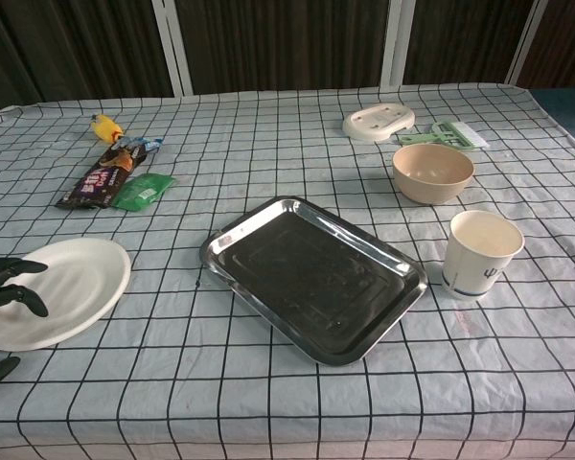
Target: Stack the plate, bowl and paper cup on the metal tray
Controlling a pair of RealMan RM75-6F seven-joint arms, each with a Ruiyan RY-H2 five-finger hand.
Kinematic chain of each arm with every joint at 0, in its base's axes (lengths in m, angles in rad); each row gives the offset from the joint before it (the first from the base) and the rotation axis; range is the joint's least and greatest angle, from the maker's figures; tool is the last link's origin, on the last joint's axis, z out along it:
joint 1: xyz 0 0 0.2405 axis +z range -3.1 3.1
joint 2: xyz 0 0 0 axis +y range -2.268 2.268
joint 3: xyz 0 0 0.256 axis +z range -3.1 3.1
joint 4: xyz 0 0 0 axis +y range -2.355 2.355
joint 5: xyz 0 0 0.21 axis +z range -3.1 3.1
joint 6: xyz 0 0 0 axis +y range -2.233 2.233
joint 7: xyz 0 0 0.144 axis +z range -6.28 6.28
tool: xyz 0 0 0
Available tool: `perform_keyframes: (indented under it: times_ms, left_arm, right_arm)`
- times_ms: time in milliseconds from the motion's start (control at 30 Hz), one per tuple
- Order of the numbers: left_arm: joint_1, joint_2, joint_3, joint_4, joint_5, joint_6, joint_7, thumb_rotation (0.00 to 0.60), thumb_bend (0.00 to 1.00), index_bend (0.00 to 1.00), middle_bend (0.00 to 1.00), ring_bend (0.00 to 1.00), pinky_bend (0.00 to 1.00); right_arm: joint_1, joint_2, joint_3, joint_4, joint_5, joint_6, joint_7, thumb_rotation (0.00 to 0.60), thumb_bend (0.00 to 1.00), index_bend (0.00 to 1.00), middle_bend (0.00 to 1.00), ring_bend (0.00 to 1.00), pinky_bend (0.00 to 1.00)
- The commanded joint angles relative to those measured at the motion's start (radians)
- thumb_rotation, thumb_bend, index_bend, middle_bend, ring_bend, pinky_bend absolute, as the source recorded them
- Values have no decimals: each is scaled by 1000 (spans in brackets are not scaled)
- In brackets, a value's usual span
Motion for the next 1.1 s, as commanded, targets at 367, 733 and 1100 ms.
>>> perform_keyframes:
  times_ms: [367,733,1100]
  left_arm:
    - [-9,-18,-1,9,-7,-6,-9,600,332,373,95,8,86]
    - [-7,-147,-27,177,-12,46,-37,600,336,541,182,57,85]
    - [-16,-248,-60,358,-5,142,-99,600,395,674,247,81,86]
  right_arm:
    - [-2,4,3,4,8,0,5,600,189,0,0,0,0]
    - [0,3,-4,-3,-6,-2,2,600,189,0,0,0,0]
    - [3,8,-6,-12,-2,-12,2,600,189,0,0,0,0]
